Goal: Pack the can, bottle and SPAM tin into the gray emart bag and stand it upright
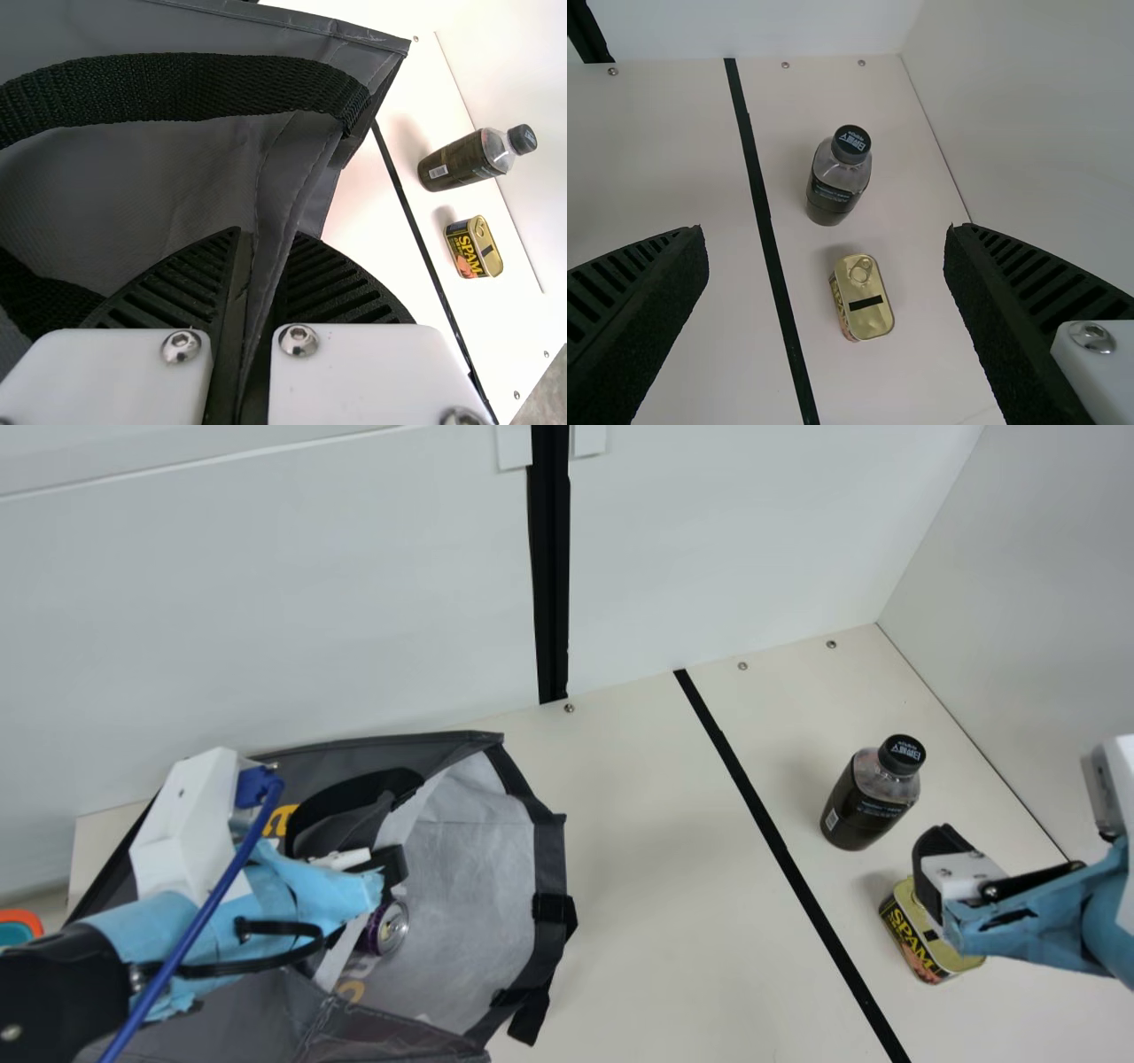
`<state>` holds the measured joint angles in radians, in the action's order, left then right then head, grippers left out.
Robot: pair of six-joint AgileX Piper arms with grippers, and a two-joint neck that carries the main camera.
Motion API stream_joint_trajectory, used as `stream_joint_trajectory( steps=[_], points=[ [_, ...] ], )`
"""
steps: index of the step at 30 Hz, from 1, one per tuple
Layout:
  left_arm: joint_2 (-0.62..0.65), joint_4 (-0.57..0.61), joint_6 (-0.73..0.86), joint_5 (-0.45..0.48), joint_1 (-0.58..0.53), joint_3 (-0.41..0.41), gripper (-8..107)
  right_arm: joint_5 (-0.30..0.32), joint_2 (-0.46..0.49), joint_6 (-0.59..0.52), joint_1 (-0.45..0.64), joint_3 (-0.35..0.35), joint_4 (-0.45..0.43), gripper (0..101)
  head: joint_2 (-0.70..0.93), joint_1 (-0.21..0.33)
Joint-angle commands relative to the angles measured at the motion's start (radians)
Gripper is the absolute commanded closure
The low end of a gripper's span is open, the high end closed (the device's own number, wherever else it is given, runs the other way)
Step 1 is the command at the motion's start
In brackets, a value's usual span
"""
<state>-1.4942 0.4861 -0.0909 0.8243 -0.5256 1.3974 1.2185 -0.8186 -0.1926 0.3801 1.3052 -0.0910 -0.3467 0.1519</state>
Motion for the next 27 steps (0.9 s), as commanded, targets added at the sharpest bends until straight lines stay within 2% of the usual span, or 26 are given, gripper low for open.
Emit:
stream_joint_trajectory(
  steps=[1,14,27],
  points=[
    [0.0,0.0,0.0,0.0,0.0,0.0,107,0.001,-0.011,0.013,-0.009,0.008,-0.004,6,-0.002,0.023],
    [0.0,0.0,0.0,0.0,0.0,0.0,107,0.001,-0.101,0.089,-0.075,0.054,-0.056,6,-0.002,0.023],
    [0.0,0.0,0.0,0.0,0.0,0.0,107,0.001,-0.194,0.112,-0.095,0.105,-0.082,6,-0.002,0.023]
  ],
)
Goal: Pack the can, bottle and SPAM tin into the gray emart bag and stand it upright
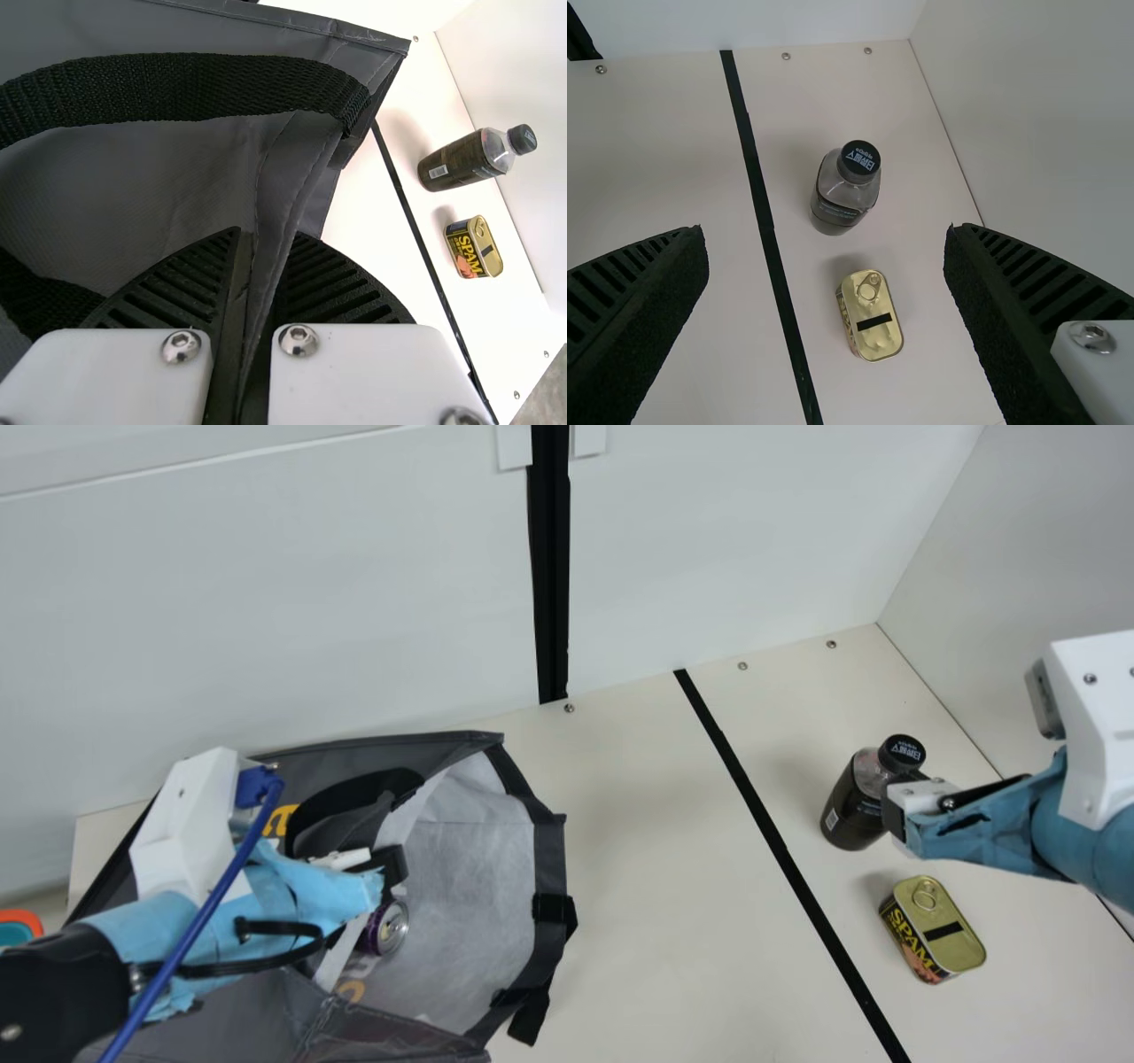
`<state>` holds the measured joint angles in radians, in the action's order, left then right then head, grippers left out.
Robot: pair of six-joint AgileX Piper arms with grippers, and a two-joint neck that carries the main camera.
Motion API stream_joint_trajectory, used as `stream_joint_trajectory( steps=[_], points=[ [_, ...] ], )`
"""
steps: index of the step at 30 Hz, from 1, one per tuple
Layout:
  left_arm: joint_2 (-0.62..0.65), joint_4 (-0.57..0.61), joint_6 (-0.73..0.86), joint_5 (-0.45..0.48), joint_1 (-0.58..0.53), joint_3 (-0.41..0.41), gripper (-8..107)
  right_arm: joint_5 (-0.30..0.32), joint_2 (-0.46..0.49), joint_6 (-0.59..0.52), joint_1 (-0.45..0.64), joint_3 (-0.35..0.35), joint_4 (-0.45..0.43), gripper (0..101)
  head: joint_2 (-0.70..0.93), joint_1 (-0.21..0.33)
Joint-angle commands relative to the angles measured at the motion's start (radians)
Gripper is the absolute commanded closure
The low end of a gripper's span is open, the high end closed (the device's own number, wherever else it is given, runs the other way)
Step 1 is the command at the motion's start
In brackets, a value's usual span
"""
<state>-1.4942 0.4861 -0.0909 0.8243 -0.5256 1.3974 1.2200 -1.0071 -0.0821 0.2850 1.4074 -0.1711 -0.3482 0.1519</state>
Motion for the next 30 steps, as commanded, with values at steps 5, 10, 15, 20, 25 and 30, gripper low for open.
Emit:
stream_joint_trajectory(
  steps=[5,10,15,20,25,30],
  points=[
    [0.0,0.0,0.0,0.0,0.0,0.0,107,0.0,-0.043,0.008,-0.003,0.026,-0.002,6,-0.001,0.023],
    [0.0,0.0,0.0,0.0,0.0,0.0,107,0.0,-0.081,0.013,-0.001,0.047,0.0,6,-0.001,0.023],
    [0.0,0.0,0.0,0.0,0.0,0.0,107,0.0,-0.115,0.011,0.007,0.062,0.003,6,-0.001,0.023],
    [0.0,0.0,0.0,0.0,0.0,0.0,107,0.0,-0.148,0.005,0.021,0.073,0.011,6,-0.001,0.023],
    [0.0,0.0,0.0,0.0,0.0,0.0,107,0.0,-0.179,-0.004,0.039,0.083,0.023,6,-0.001,0.023],
    [0.0,0.0,0.0,0.0,0.0,0.0,107,0.0,-0.212,-0.019,0.065,0.093,0.044,6,-0.001,0.023]
  ],
)
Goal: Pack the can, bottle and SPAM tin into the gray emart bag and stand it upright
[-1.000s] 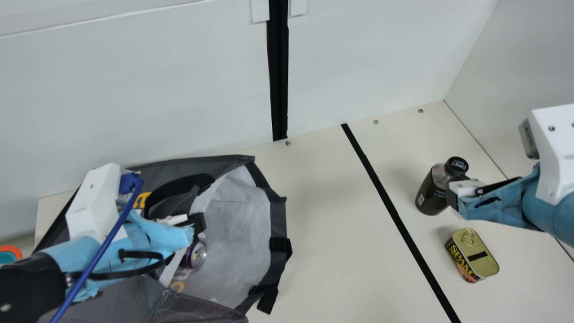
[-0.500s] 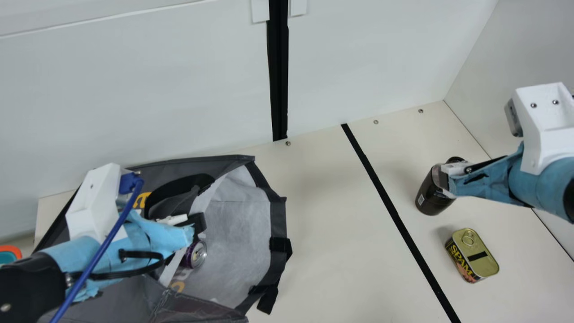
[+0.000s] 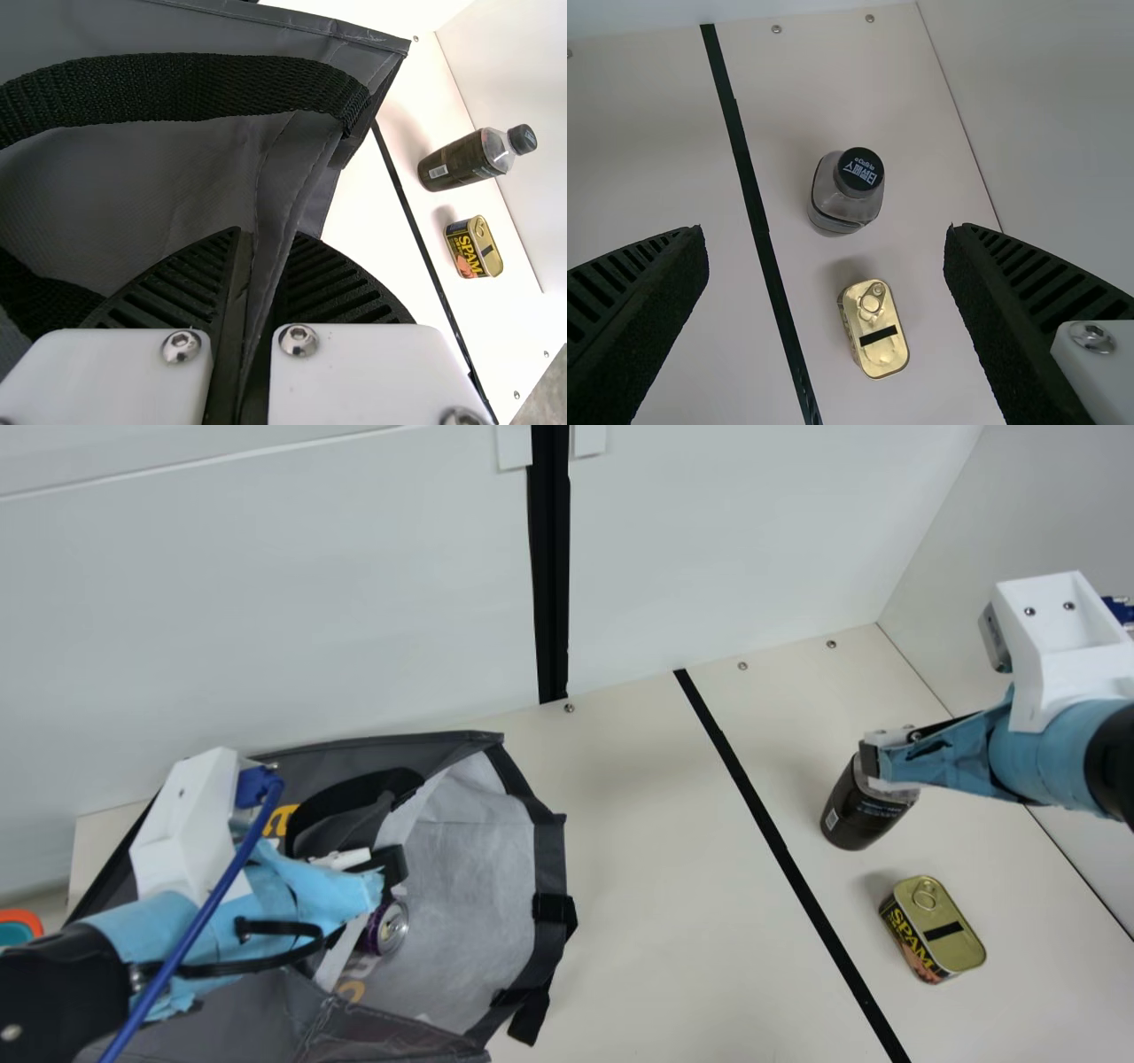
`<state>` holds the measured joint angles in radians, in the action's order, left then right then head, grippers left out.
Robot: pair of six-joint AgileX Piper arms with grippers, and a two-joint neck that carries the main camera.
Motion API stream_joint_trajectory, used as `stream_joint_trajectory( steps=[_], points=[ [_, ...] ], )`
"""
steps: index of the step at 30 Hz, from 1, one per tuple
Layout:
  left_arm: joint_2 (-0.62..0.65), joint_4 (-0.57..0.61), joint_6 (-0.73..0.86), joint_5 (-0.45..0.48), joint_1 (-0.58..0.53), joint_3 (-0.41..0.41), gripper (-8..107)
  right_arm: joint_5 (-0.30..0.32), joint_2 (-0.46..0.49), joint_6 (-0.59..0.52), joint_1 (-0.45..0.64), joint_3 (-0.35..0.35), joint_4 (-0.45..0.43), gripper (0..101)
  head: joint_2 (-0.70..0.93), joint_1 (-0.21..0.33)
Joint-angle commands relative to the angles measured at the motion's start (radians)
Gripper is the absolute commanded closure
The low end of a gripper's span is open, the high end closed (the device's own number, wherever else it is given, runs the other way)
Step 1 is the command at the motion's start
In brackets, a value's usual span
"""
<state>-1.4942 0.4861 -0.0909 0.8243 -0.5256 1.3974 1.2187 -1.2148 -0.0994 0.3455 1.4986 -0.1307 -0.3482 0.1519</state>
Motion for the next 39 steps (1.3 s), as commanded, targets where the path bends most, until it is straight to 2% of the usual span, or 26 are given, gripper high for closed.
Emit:
stream_joint_trajectory(
  steps=[1,14,39],
  points=[
    [0.0,0.0,0.0,0.0,0.0,0.0,107,0.001,-0.011,-0.005,0.01,0.003,0.008,6,-0.001,0.023],
    [0.0,0.0,0.0,0.0,0.0,0.0,107,0.001,-0.112,-0.074,0.1,0.045,0.062,6,-0.001,0.023],
    [0.0,0.0,0.0,0.0,0.0,0.0,107,0.001,-0.263,-0.136,0.173,0.046,0.136,6,-0.001,0.023]
  ],
)
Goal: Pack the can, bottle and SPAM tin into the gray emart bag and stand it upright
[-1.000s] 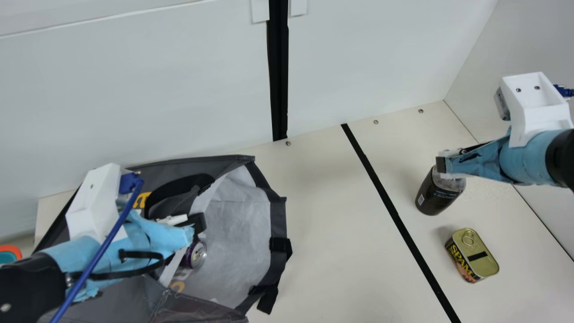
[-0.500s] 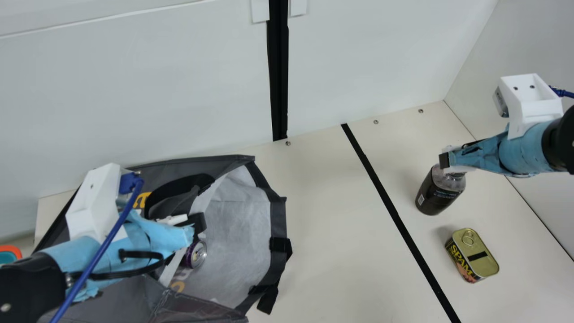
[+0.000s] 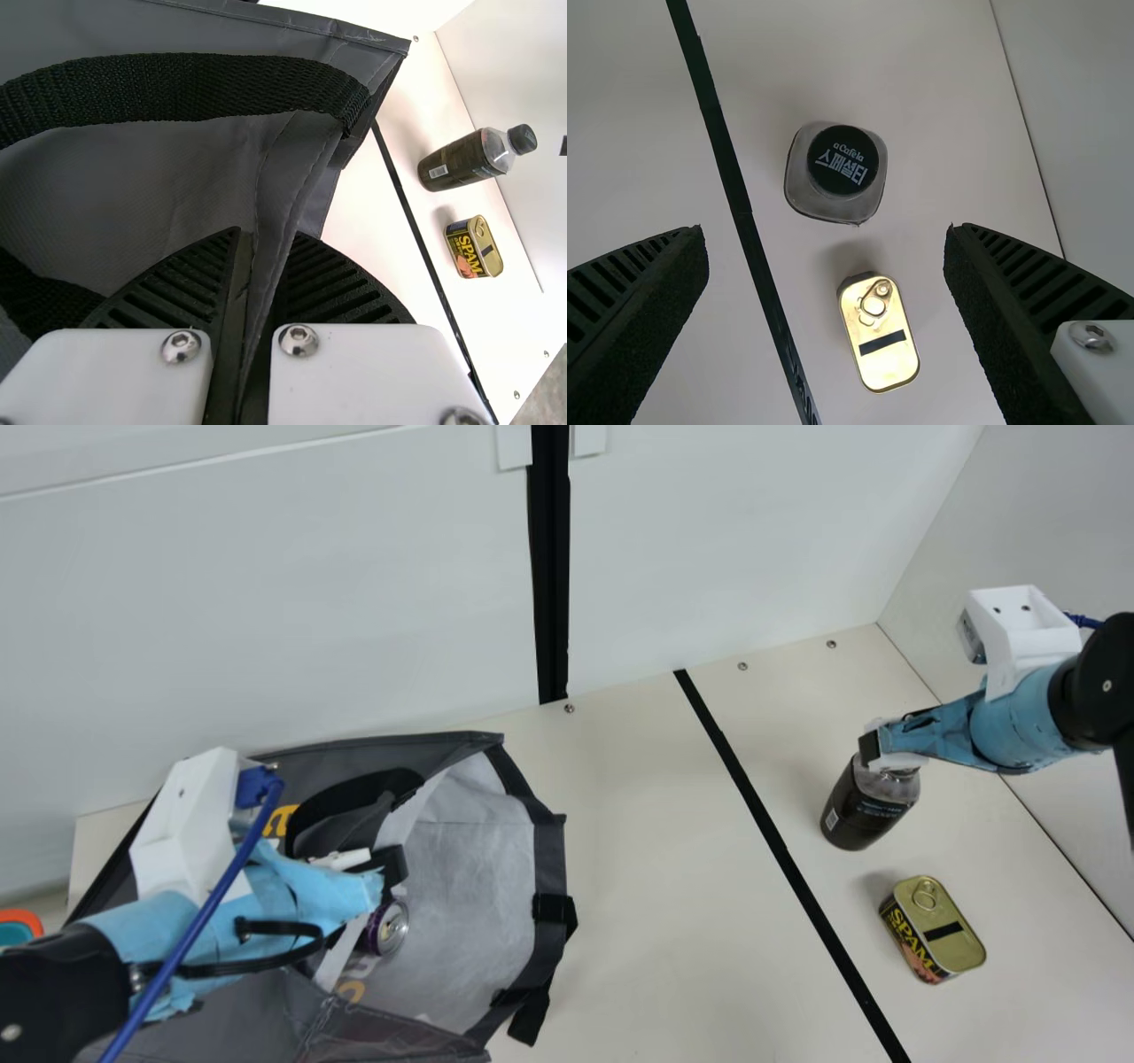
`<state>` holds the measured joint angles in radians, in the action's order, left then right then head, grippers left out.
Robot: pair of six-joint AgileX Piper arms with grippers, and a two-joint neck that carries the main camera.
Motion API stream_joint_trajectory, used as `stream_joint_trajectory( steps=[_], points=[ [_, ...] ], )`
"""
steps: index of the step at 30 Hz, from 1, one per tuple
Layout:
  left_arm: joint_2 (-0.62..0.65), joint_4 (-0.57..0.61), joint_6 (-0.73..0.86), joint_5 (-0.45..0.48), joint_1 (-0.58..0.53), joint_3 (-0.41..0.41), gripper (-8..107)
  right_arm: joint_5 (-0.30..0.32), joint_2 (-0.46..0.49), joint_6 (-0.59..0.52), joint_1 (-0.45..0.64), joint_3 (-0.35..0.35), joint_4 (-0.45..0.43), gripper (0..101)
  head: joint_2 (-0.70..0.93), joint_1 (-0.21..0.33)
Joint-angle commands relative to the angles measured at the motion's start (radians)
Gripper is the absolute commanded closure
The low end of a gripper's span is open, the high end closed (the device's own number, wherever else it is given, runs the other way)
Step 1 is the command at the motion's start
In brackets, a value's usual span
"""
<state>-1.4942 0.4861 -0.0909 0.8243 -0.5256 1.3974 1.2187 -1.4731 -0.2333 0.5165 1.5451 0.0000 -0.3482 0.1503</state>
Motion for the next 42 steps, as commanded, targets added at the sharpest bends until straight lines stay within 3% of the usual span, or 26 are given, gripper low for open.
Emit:
stream_joint_trajectory(
  steps=[1,42],
  points=[
    [0.0,0.0,0.0,0.0,0.0,0.0,107,0.001,-0.01,-0.005,0.004,0.0,0.007,6,-0.001,0.024],
    [0.0,0.0,0.0,0.0,0.0,0.0,107,0.001,-0.23,-0.056,-0.004,0.087,0.022,6,-0.001,0.024]
  ],
)
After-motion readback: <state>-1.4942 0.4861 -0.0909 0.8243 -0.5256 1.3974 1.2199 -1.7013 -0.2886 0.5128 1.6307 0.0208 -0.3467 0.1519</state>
